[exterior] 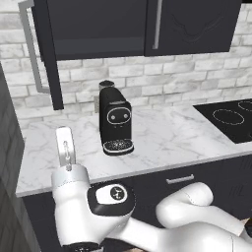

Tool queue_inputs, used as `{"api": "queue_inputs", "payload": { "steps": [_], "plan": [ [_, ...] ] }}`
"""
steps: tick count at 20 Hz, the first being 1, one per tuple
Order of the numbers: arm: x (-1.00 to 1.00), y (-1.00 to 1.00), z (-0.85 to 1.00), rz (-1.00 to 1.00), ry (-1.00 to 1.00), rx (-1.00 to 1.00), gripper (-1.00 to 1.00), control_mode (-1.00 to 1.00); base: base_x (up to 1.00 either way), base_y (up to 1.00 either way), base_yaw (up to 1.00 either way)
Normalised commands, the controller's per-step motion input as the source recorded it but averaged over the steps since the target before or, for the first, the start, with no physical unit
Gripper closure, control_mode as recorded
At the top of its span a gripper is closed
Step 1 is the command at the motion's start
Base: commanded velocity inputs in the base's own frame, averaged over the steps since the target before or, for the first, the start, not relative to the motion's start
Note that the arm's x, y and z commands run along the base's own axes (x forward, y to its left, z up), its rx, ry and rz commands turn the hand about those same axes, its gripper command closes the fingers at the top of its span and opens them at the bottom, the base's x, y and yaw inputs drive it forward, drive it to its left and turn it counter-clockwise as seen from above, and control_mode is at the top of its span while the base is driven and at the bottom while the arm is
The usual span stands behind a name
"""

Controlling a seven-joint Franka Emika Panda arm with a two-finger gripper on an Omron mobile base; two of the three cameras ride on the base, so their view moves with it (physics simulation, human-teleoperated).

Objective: Open the cabinet and move the ladle to the pot. Then close the cabinet.

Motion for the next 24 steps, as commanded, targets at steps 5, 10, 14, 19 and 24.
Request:
{"api": "queue_inputs", "payload": {
  "steps": [5,10,14,19,24],
  "plan": [
    [0.07,0.17,0.28,0.00,0.00,0.00,-1.00,-1.00,0.00,0.00,0.00],
    [0.20,0.15,0.31,0.00,0.00,0.00,-1.00,-1.00,0.00,0.00,0.00],
    [0.31,0.09,0.30,0.00,0.00,0.00,-1.00,-1.00,0.00,0.00,0.00],
    [0.31,0.03,0.32,0.00,0.00,0.00,-1.00,-1.00,0.00,0.00,0.00],
    [0.14,-0.11,0.36,-0.06,0.00,0.01,-1.00,-1.00,0.00,0.00,0.00]
  ]
}}
